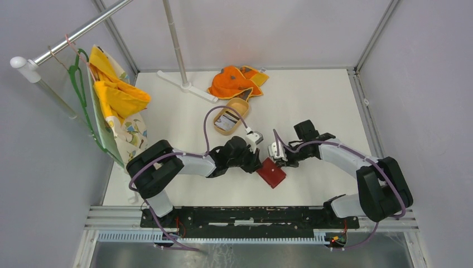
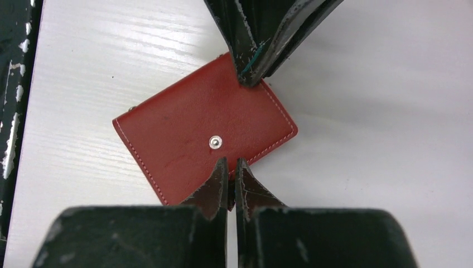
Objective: Put the credit cards into the card holder
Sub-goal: Open the card holder at the center of the board.
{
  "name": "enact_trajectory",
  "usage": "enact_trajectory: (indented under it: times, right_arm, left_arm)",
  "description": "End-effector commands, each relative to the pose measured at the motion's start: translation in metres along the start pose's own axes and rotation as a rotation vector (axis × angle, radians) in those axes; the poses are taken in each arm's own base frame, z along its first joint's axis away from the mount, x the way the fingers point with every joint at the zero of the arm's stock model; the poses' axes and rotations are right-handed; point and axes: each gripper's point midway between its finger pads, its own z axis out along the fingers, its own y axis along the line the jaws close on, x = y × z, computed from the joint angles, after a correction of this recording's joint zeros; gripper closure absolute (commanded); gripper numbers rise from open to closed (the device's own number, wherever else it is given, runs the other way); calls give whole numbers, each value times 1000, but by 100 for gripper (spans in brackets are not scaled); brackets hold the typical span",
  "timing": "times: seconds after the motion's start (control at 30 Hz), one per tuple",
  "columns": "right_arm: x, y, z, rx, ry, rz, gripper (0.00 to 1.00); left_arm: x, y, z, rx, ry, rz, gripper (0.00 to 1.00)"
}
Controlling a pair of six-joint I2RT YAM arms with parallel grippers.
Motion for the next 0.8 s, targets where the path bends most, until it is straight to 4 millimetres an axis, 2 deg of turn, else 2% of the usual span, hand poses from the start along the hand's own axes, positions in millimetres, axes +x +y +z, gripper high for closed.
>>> enact_trajectory:
  times: [0.0,0.13,0.27,0.37,0.53,0.77]
  right_arm:
    - [-19,-14,-10,69,-90,47,100]
    - [-31,-24,-21,127,-170,88,100]
    - [-42,-29,-30,180,-237,102,100]
    - [-51,-23,-30,160,-290,100,100]
    - [-74,-3,-31,73,-418,57,100]
    - [-67,-21,-33,178,-374,108,100]
  left_arm:
    - [-36,5,-3,-67,-91,-11,65]
    - [-61,6,-19,-115,-203,-90,41]
    - [-76,13,-46,-175,-316,-161,30]
    - [-85,9,-66,-169,-388,-216,24]
    - [-74,4,-77,-126,-411,-347,23]
    - [-44,5,-85,-90,-409,-521,23]
